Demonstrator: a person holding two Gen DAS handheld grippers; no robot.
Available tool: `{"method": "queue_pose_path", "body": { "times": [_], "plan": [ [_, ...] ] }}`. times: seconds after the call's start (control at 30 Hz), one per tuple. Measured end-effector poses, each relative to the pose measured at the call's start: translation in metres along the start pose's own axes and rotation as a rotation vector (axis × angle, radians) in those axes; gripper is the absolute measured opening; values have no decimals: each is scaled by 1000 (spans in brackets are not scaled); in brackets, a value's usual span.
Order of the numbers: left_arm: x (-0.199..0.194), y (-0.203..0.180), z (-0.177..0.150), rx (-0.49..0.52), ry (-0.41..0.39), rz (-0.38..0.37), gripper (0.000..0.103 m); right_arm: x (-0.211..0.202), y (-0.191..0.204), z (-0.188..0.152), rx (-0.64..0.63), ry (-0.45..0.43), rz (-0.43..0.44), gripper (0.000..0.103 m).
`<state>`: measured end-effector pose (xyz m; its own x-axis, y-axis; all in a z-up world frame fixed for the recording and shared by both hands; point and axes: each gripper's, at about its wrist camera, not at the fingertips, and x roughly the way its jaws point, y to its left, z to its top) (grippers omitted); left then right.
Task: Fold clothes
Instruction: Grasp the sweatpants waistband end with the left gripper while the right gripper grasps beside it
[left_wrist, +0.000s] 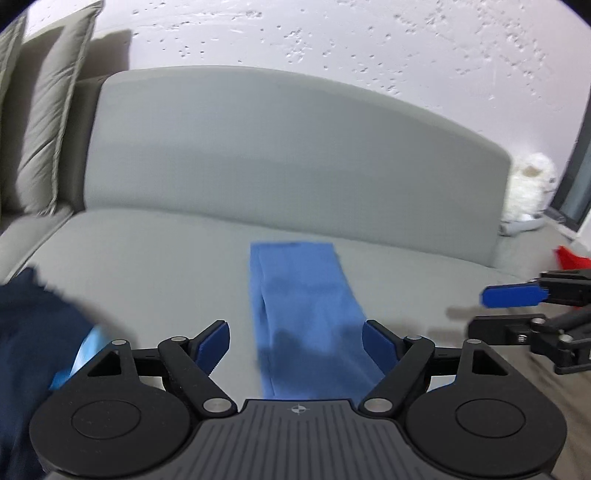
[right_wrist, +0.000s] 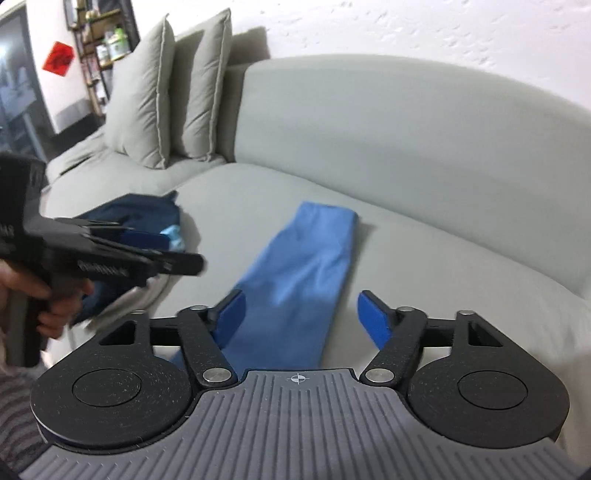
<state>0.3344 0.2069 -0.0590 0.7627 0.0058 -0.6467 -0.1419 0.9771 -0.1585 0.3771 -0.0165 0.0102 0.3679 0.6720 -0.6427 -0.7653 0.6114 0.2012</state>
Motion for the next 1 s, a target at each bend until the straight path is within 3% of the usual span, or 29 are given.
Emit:
{"method": "queue_pose_path", "body": {
  "times": [0.23, 0.33, 0.4, 0.5, 0.57, 0.6, 0.63, 0.67, 0.7, 0.83, 1.0],
  "plan": [
    [95, 26, 18, 0, 56, 5, 74, 129, -51, 25, 53, 2, -19, 64],
    [124, 29, 16, 93, 99, 0, 80, 159, -62, 27, 56, -7, -13, 62],
    [131, 19, 14, 213, 78, 0, 85, 177, -67, 29, 34, -2, -14, 61],
    [136, 17, 17, 251, 78, -24, 83, 201, -65, 36, -76, -4, -31, 61],
    [137, 19, 20, 263, 77, -54, 71, 214, -59, 42, -144, 12, -59, 59],
    [134, 18, 22, 271, 74, -82, 53, 216, -58, 45, -148, 23, -64, 57],
    [131, 17, 25, 262, 85, -114, 25, 216, -57, 47, -149, 35, -65, 51],
    [128, 16, 28, 253, 96, -146, 14, 214, -54, 51, -153, 56, -48, 30],
    [124, 13, 31, 234, 118, -175, 10, 213, -51, 53, -157, 72, -25, 13],
    [77, -1, 41, 244, 40, -151, 10, 194, -18, 61, -281, 62, -98, 11],
    [-8, -22, 50, 296, -100, -150, 10, 118, 19, 71, -347, -65, -136, 11]
  ]
}}
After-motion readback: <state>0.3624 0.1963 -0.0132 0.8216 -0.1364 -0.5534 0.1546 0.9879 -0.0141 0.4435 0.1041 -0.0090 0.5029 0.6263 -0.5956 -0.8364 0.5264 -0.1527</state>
